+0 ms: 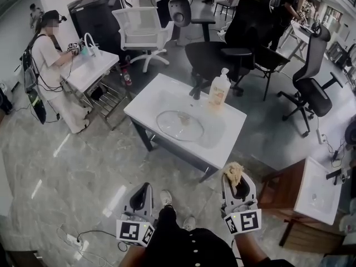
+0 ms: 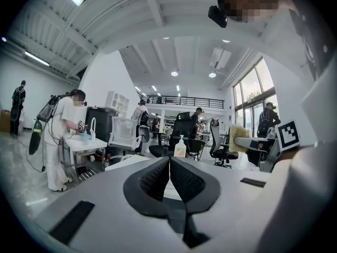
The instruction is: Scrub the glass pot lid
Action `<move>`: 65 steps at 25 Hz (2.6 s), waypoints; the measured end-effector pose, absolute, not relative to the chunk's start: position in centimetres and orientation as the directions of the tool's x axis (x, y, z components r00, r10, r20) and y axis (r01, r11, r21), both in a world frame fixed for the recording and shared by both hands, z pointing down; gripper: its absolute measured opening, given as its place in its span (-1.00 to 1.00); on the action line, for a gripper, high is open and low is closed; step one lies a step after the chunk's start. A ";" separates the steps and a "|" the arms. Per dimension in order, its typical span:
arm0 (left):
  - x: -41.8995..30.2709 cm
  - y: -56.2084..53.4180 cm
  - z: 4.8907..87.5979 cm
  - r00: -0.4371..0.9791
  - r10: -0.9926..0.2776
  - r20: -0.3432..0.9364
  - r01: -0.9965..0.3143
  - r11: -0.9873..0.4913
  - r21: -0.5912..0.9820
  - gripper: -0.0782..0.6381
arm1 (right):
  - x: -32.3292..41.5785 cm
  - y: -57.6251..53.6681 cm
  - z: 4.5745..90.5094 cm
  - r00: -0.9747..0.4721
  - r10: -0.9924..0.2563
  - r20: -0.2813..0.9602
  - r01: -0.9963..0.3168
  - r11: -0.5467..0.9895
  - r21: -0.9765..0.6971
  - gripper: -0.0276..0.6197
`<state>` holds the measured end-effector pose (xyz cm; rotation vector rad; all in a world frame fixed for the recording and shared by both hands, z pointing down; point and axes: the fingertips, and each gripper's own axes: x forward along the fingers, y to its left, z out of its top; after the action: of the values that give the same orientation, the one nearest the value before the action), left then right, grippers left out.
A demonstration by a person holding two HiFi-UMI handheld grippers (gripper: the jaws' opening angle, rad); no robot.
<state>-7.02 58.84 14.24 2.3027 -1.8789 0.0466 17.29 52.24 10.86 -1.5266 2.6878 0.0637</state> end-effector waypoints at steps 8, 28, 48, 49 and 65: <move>-9.8 51.7 13.2 0.245 -0.964 0.101 -0.967 -0.236 0.093 -0.70 | 13.7 45.6 10.1 -0.514 -0.855 -0.063 -0.858 0.513 0.029 -0.45; -19.0 38.1 12.9 0.325 -0.941 0.091 -0.943 -0.315 0.108 -0.70 | 5.8 33.7 9.0 -0.435 -0.898 -0.061 -0.900 0.431 0.066 -0.45; -17.8 28.9 14.8 0.389 -0.909 0.147 -0.919 -0.372 0.129 -0.70 | 6.7 25.9 10.7 -0.386 -0.922 -0.018 -0.921 0.384 0.061 -0.45; -17.5 28.2 14.8 0.389 -0.909 0.148 -0.919 -0.372 0.127 -0.70 | 6.8 25.3 10.7 -0.392 -0.920 -0.019 -0.919 0.390 0.062 -0.45; -12.2 18.4 17.4 0.420 -0.874 0.243 -0.907 -0.403 0.118 -0.70 | 8.2 15.9 14.2 -0.524 -0.849 0.069 -0.840 0.529 0.123 -0.45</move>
<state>-12.25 18.40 17.37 2.4442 -1.5629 0.2095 8.16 15.91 14.21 -1.5814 2.8504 0.1215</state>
